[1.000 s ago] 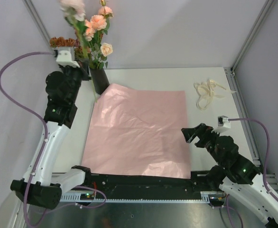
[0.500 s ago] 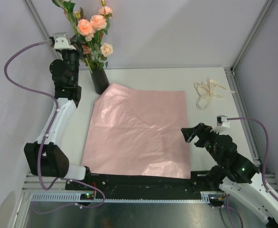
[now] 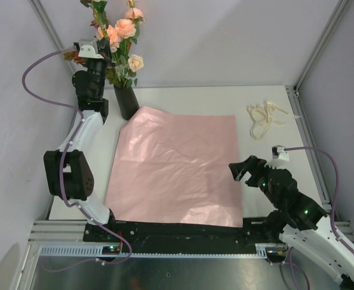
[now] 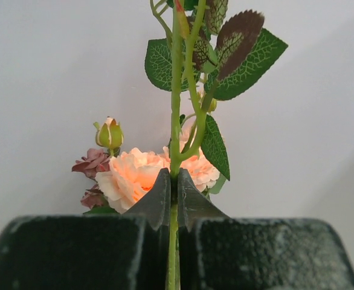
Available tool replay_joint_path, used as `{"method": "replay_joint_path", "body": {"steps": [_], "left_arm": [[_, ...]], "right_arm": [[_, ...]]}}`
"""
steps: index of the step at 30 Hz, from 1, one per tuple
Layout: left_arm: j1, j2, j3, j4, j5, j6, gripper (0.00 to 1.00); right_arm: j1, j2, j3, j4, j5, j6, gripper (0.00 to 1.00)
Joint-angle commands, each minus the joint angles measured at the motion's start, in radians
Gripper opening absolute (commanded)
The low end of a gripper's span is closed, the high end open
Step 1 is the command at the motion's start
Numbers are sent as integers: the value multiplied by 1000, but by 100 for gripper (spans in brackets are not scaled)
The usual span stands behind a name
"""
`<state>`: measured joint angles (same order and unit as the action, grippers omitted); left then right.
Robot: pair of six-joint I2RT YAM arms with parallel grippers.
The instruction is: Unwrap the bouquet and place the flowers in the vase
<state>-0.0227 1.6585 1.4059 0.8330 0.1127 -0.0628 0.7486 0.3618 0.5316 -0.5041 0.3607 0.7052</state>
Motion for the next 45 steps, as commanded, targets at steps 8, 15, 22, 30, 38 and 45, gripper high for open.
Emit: {"method": "replay_joint_path", "body": {"steps": [8, 15, 22, 30, 38, 45], "left_arm": [[11, 119, 5, 141, 70, -10, 0], [20, 179, -63, 149, 87, -16, 1], [20, 221, -115, 149, 94, -34, 11], [20, 137, -209, 147, 70, -71, 51], [20, -6, -320, 143, 59, -110, 63], [20, -72, -353, 119, 51, -95, 65]], "right_arm": [[-6, 39, 45, 28, 18, -13, 99], [-7, 40, 47, 26, 20, -10, 99], [-9, 52, 50, 35, 3, -8, 99], [-8, 47, 57, 33, 1, -8, 99], [-9, 36, 59, 20, -42, -7, 99], [-9, -27, 61, -29, -59, 1, 99]]}}
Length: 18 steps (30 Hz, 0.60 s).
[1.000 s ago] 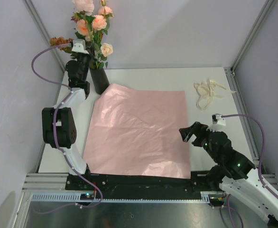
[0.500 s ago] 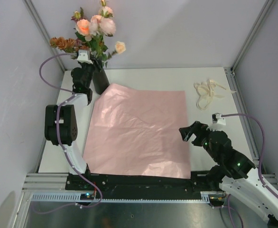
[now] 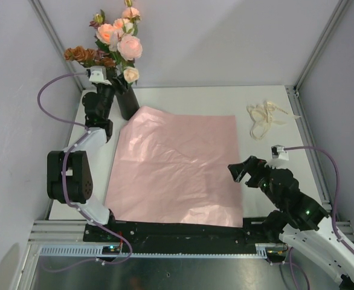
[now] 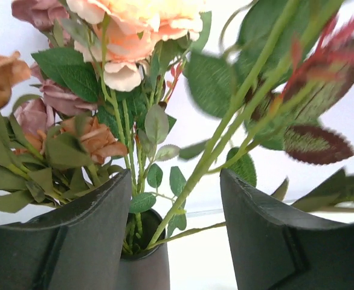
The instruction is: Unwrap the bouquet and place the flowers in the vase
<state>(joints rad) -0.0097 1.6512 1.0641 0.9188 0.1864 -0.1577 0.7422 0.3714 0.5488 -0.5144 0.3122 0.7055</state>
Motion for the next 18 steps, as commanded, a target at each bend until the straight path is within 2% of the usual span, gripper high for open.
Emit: {"method": "replay_joint_path", "body": {"steps": [1, 5, 9, 13, 18], "left_arm": [[7, -72, -16, 27, -31, 4, 65], [7, -81, -11, -26, -64, 21, 66], [7, -48, 51, -186, -90, 52, 66], [7, -58, 75, -281, -92, 57, 66], [7, -59, 151, -483, -176, 22, 67]], "right_arm": [[-3, -45, 43, -25, -10, 3, 99], [-2, -74, 43, -47, -13, 16, 99], [-2, -85, 43, -57, -15, 21, 99], [-3, -82, 43, -53, -14, 23, 99], [-2, -57, 43, -26, -22, 19, 99]]}}
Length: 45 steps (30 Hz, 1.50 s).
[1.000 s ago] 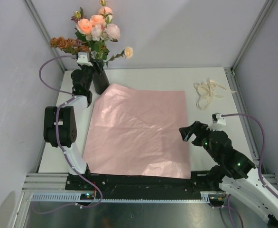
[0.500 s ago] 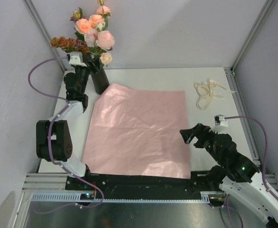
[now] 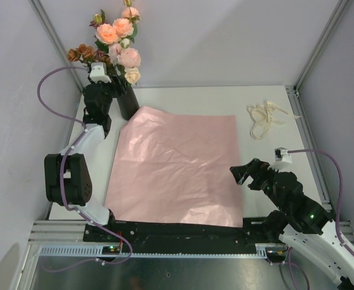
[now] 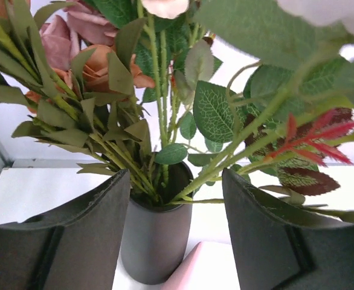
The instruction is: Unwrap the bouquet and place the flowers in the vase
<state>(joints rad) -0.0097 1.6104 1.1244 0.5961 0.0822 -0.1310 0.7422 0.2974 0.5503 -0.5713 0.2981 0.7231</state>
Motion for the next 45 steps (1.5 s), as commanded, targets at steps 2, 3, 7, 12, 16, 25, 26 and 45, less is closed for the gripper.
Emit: {"method": "replay_joint_path", "body": {"steps": [2, 3, 7, 12, 16, 25, 26, 45], "left_arm": [[7, -21, 120, -235, -99, -20, 67], [7, -25, 131, -265, -108, -27, 67], [7, -39, 206, -428, -108, -49, 68], [32, -36, 329, -672, -141, -54, 71], [35, -69, 337, -749, -158, -64, 73], [36, -187, 364, -816, -44, -98, 75], [37, -205, 371, -818, -33, -107, 75], [20, -94, 764, -701, 382, -293, 72]], "right_arm": [[-2, 27, 42, 38, -13, 0, 99], [-2, 30, 42, 41, -14, 0, 99], [-3, 38, 42, 42, -18, -4, 99], [-2, 26, 41, 42, -20, -8, 99], [-3, 8, 42, 35, -22, -8, 99], [-2, -25, 42, 12, -28, -2, 99], [-2, -27, 42, 10, -28, -2, 99], [-3, 28, 42, 43, -18, -20, 99]]}}
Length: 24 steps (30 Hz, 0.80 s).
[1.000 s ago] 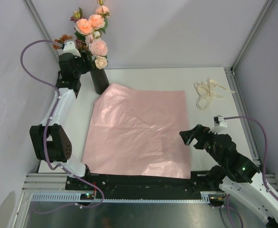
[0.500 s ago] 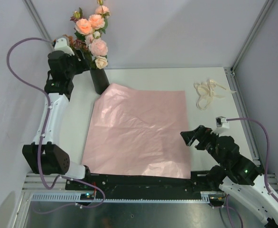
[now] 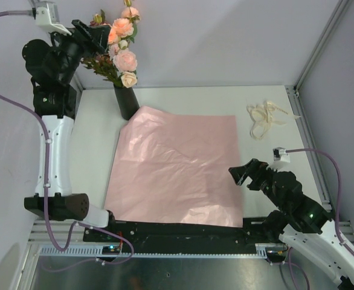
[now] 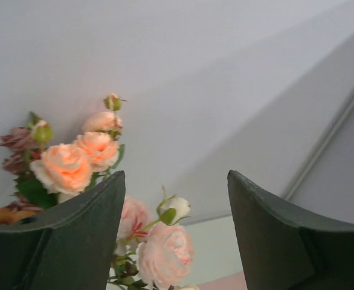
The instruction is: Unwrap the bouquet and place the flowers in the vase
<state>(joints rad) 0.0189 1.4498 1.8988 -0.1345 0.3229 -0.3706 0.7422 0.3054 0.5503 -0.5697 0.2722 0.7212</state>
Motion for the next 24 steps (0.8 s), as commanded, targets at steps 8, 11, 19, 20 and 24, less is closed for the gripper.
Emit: {"method": "replay_joint_path", "body": {"steps": [8, 11, 19, 20, 24], "left_arm": [[-10, 124, -132, 35, 95, 70, 71], [-10, 145, -148, 6, 24, 125, 71], [-10, 133, -140, -24, -47, 204, 72], [-10, 124, -135, -24, -39, 206, 72], [-10, 74, -113, -24, -18, 211, 74]], "right_arm": [[-3, 35, 41, 52, 9, -34, 99], [-5, 36, 43, 61, 9, -35, 99], [-4, 45, 57, 53, 10, -22, 99], [-4, 46, 57, 54, 8, -19, 99], [-5, 56, 56, 56, 0, -13, 99]]}}
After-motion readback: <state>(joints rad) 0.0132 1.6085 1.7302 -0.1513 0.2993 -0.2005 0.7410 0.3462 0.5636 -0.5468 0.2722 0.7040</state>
